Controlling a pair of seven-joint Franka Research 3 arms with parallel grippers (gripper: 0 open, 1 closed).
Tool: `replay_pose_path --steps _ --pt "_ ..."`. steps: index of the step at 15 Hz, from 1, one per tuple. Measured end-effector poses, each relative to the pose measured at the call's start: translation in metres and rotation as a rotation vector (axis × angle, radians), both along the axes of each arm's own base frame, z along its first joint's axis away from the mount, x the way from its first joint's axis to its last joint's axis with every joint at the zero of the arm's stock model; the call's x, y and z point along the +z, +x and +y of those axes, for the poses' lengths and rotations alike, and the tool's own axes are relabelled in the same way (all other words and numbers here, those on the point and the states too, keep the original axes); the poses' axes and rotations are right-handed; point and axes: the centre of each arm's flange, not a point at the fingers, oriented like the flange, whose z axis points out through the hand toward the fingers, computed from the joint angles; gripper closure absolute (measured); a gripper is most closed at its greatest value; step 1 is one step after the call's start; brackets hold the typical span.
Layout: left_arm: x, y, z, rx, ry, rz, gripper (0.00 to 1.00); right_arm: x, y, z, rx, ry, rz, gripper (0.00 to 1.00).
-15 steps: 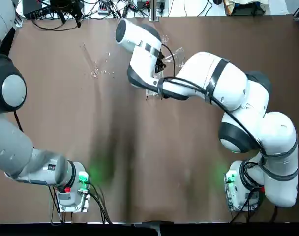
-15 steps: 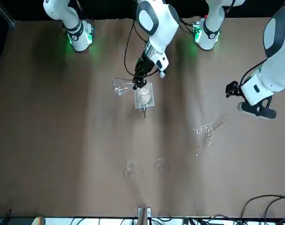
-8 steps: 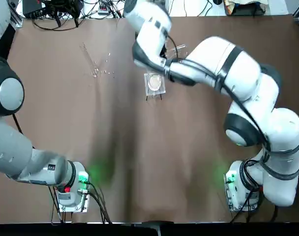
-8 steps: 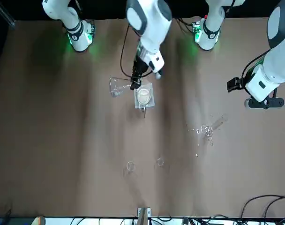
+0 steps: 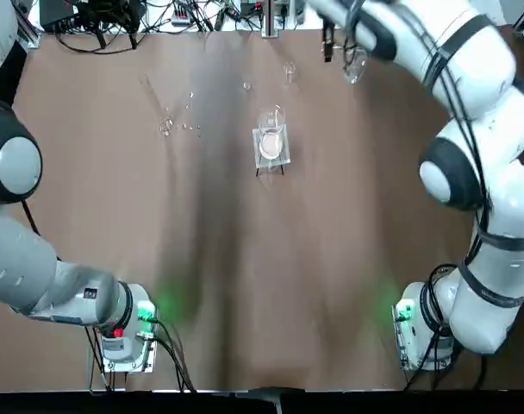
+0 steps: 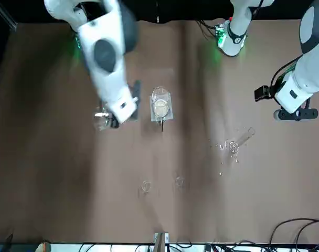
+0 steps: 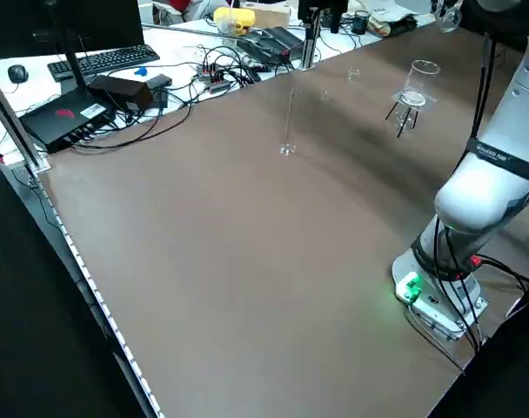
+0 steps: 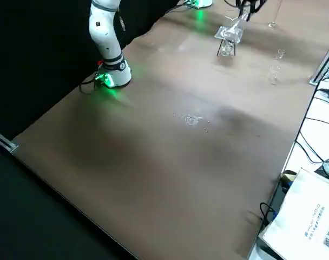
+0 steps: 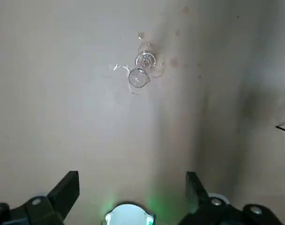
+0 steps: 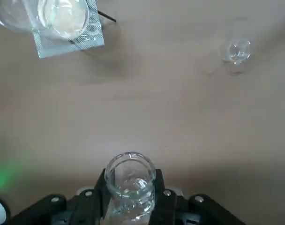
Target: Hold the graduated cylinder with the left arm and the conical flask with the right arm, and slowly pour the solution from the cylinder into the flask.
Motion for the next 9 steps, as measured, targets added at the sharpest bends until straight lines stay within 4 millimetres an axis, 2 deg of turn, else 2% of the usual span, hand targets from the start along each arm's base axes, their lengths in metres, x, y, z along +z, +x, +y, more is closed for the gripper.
replay_pose_path --steps 1,2,4,6,9 --pt "0.000 0.000 0.001 0.002 0.001 0.002 0.00 0.002 0.017 -0.030 -0.007 0.061 0.029 0.61" --pt "-0.003 0.000 0.002 0.004 0.002 0.008 0.00 0.006 0.049 -0.098 0.008 0.171 0.065 0.61" --pt "-0.005 0.001 0.002 0.004 0.002 0.010 0.00 0.000 0.072 -0.169 0.045 0.255 0.088 0.61" --pt "-0.004 0.004 0.004 0.009 0.001 -0.006 0.00 -0.017 0.086 -0.238 0.076 0.345 0.112 0.61" --pt "-0.003 0.006 0.008 0.017 0.000 -0.021 0.00 -0.048 0.093 -0.340 0.076 0.520 0.116 0.61"
